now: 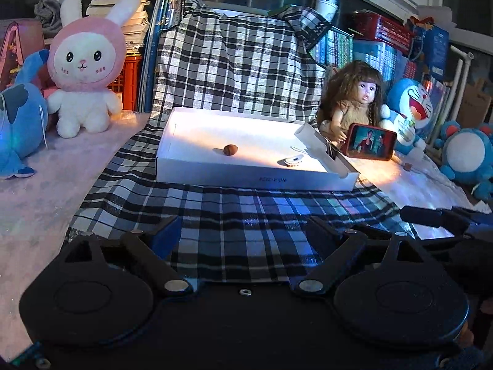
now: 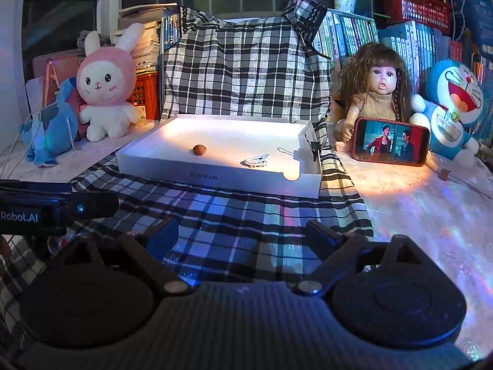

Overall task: Organize rigid objects
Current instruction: 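Move both tools back from the tray over the objects on the cloth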

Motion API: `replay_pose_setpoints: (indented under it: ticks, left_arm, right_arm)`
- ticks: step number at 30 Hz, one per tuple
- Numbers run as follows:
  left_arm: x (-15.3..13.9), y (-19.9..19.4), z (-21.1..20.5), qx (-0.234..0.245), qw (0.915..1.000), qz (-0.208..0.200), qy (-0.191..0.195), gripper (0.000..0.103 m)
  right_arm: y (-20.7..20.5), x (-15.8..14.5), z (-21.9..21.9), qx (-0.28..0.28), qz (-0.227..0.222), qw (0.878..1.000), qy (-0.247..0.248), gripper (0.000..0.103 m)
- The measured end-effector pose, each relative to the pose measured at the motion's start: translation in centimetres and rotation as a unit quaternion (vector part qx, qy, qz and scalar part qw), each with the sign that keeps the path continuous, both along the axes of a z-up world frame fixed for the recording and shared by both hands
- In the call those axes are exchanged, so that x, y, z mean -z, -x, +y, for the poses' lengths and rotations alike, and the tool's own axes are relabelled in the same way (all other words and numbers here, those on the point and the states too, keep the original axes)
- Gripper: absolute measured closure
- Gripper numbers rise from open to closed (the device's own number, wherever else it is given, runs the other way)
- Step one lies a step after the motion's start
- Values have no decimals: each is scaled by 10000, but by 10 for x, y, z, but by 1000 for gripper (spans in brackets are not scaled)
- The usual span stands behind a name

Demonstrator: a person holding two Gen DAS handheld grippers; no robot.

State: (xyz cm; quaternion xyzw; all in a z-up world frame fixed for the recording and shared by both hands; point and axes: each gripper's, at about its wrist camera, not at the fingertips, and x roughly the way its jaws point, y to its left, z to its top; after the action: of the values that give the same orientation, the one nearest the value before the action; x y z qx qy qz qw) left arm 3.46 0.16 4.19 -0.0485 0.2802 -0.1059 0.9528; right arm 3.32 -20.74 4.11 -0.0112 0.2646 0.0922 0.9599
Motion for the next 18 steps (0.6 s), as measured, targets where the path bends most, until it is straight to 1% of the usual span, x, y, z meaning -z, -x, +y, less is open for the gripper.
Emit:
replay_pose_setpoints:
  ticks: [5, 12, 16, 18]
  left_arm:
    - [3, 12, -2, 86, 9999, -47, -40, 15]
    - [11, 26, -1, 148, 9998, -124, -102, 14]
    - [15, 32, 0, 194, 9994, -178, -211, 14]
    - [17, 35, 0, 184, 9992, -216, -276, 12]
  right_arm:
    - [15, 3, -1, -107, -117, 9999, 58, 5]
    - [28, 7, -3, -120, -203, 9997, 119, 3]
    - [34, 11, -3, -148, -232, 9995, 154, 2]
    - [36, 12, -3, -168, -241, 9994, 169, 2]
